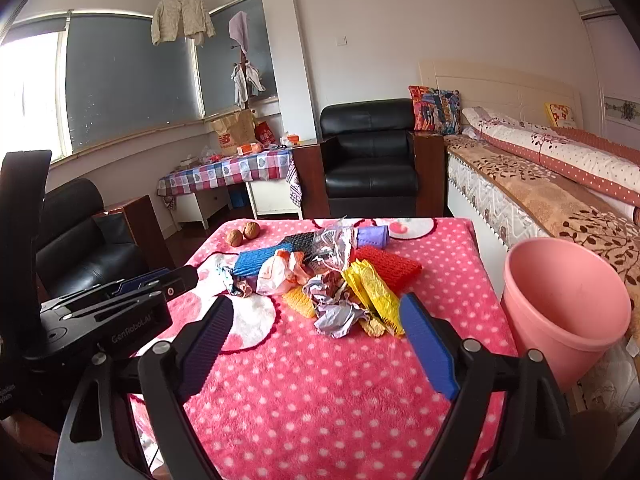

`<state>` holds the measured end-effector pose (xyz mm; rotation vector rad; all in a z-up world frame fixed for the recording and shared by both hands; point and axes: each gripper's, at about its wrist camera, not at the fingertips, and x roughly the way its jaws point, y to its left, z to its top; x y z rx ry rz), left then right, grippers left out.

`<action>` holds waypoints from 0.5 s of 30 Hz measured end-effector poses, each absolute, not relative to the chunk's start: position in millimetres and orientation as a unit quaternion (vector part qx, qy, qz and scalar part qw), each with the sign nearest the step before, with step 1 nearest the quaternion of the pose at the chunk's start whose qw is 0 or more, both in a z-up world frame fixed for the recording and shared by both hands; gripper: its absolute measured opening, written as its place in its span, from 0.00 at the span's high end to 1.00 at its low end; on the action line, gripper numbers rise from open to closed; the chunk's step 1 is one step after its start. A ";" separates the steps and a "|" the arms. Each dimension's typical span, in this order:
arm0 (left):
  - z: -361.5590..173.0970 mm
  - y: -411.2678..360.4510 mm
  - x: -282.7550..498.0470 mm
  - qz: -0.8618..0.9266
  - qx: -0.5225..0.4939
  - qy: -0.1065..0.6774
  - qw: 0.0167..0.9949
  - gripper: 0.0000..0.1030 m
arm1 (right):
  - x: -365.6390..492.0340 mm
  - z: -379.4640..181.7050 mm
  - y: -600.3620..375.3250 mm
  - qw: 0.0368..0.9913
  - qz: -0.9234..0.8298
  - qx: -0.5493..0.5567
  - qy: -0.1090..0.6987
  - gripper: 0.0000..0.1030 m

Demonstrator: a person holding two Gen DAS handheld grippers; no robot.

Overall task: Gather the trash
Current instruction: 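Move both tools toward the pile of trash on the table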

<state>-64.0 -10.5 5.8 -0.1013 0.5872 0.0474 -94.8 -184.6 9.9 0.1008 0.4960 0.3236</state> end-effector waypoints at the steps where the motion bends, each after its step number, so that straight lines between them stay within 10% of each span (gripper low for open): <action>1: 3.9 -9.9 -65.0 0.026 -0.051 0.292 0.955 0.74 | -95.2 8.9 -184.5 0.954 0.161 0.051 0.246 0.17; 15: -7.8 -4.2 -70.5 0.055 -0.061 0.310 0.947 0.73 | -96.9 3.1 -182.6 0.949 0.171 0.055 0.261 0.14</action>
